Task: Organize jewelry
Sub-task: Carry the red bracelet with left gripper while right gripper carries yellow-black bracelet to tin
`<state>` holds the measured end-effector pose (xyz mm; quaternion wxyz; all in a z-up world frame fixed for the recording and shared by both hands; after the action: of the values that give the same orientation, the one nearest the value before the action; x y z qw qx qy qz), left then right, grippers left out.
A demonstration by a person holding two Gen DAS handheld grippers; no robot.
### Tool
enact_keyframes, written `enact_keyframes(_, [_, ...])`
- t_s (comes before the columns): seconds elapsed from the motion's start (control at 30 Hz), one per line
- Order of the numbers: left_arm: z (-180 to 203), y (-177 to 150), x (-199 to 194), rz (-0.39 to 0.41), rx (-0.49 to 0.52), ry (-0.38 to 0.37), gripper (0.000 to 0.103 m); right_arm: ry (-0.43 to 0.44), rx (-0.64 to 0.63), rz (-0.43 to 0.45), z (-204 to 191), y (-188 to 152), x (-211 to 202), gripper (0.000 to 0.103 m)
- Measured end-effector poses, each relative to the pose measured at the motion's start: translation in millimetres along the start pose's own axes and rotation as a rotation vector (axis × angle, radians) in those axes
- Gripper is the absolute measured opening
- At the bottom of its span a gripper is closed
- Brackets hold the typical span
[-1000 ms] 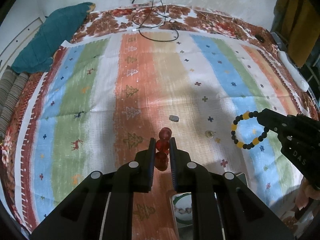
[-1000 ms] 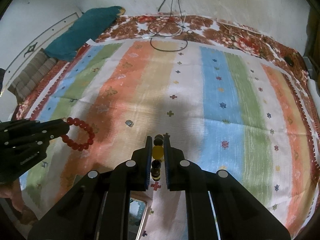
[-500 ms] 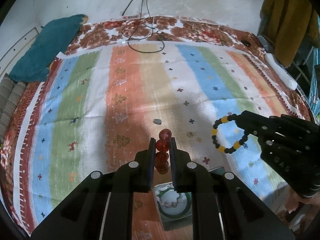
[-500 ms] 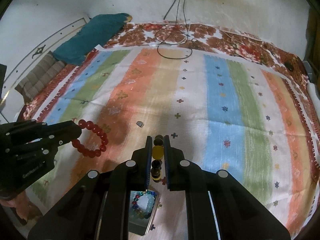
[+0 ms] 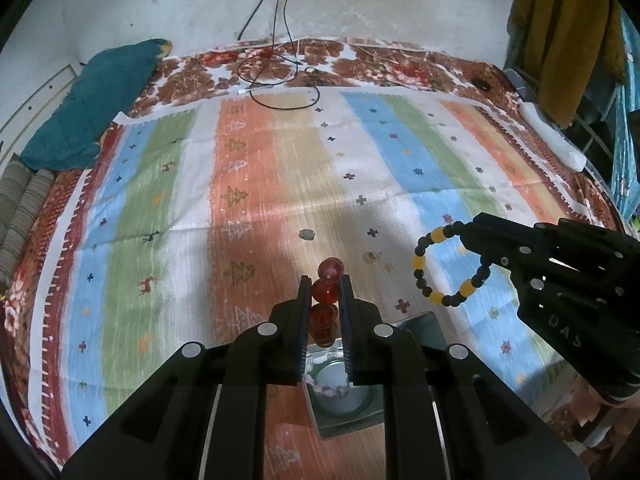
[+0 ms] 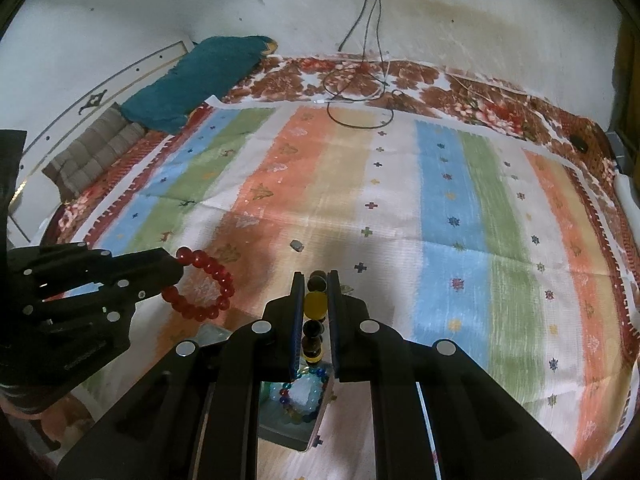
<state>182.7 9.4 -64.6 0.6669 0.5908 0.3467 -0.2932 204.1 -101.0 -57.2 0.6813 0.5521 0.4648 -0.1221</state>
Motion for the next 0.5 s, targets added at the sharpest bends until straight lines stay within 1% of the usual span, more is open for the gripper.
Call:
enact_keyframes(0.2, [1.5, -7.2, -6.8, 0.008, 0.003, -0.004, 0.013, 0.014, -0.01, 0.01, -6.9, -8.1, -10.2, 0.012])
enact_keyframes(0.5, [3.7, -18.6, -14.8, 0.014, 0.007, -0.007, 0.013, 0.015, -0.021, -0.008, -14.4, -27.7, -14.1, 0.012])
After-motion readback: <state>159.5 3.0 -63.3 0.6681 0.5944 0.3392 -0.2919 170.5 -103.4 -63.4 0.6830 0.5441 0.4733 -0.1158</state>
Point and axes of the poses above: each gripper's, at about its wrist camera, not at the fingertips, and x roughly the way its jaws point, z to its right, y to its top, the point moved 7 cm from there along x, roughly the way its jaws point, and after that the axes turned 2 degrees about y, right-handed, at the moved point
